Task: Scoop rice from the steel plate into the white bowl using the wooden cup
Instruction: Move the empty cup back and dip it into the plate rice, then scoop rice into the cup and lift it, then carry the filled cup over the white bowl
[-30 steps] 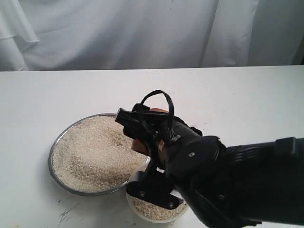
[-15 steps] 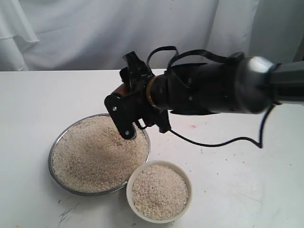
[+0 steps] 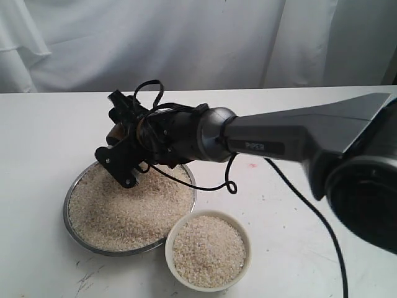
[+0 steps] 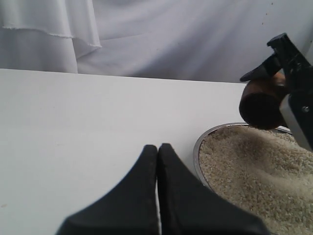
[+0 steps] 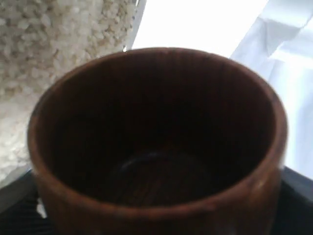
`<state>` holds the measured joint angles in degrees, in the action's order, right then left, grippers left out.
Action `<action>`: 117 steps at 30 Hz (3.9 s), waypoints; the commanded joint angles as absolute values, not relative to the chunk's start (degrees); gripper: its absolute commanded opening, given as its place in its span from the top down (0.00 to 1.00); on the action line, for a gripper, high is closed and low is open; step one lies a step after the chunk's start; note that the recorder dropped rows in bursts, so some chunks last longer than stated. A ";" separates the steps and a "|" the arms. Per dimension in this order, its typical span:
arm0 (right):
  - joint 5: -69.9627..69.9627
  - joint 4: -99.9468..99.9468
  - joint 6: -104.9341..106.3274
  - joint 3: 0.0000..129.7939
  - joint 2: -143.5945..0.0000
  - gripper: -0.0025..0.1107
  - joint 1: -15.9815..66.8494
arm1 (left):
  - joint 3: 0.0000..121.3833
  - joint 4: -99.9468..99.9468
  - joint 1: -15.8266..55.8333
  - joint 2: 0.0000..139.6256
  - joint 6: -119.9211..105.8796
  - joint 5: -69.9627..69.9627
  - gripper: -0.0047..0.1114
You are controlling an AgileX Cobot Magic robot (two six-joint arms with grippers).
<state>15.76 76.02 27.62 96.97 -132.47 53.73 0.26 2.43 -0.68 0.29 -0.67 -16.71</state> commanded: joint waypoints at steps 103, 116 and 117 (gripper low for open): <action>64.88 -14.69 97.38 107.80 -122.31 0.98 42.89 | 0.00 2.48 -0.60 0.00 -0.49 -16.34 0.96; 67.90 -7.22 98.93 93.48 -113.31 0.98 39.32 | 0.00 2.48 -0.60 0.00 -0.49 -16.34 0.96; 66.74 -6.01 98.93 91.11 -111.74 0.98 39.32 | 0.00 2.48 -0.60 0.00 -0.49 -16.34 0.96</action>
<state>68.19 -8.23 98.75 94.35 -115.03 39.72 0.26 2.43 -0.68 0.29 -0.67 -16.71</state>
